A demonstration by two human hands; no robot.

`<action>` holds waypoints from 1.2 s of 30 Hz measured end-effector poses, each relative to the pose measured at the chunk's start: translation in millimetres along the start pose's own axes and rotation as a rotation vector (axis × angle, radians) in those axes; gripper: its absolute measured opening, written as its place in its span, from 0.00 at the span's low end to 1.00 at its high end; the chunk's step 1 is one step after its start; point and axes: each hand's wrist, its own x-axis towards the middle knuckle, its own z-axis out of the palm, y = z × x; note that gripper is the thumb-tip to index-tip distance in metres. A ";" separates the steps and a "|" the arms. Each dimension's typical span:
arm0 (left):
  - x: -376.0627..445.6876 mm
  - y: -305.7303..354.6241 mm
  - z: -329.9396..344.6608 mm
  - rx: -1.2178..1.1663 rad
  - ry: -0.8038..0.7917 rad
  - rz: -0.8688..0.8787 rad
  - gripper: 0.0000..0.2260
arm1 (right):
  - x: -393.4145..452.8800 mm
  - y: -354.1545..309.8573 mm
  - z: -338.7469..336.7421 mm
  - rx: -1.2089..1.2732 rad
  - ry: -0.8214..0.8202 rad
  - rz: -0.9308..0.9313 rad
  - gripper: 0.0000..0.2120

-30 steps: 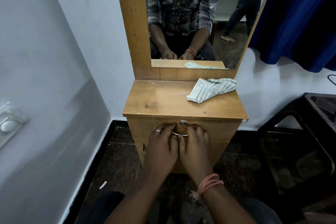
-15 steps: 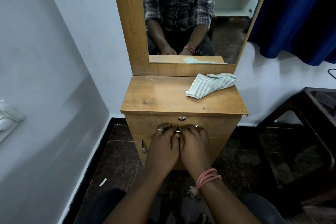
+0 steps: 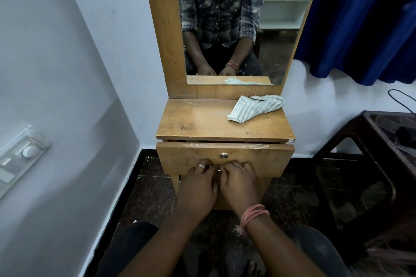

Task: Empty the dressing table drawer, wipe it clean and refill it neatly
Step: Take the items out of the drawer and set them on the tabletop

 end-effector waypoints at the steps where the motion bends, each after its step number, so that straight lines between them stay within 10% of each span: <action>1: -4.4 1.4 -2.4 0.013 -0.002 0.001 0.19 | -5.1 -1.1 -2.0 -0.006 -0.010 0.000 0.08; 18: -40.8 36.7 -48.8 0.043 -0.011 -0.025 0.14 | -52.9 -17.8 -51.8 -0.022 -0.232 0.036 0.10; 25: -27.1 43.0 -82.4 0.081 0.288 0.055 0.11 | -52.2 -22.9 -74.1 -0.048 0.209 -0.075 0.09; 36: -11.9 34.1 -92.2 0.079 -0.003 -0.079 0.08 | -46.7 -28.8 -89.1 -0.116 0.052 -0.049 0.06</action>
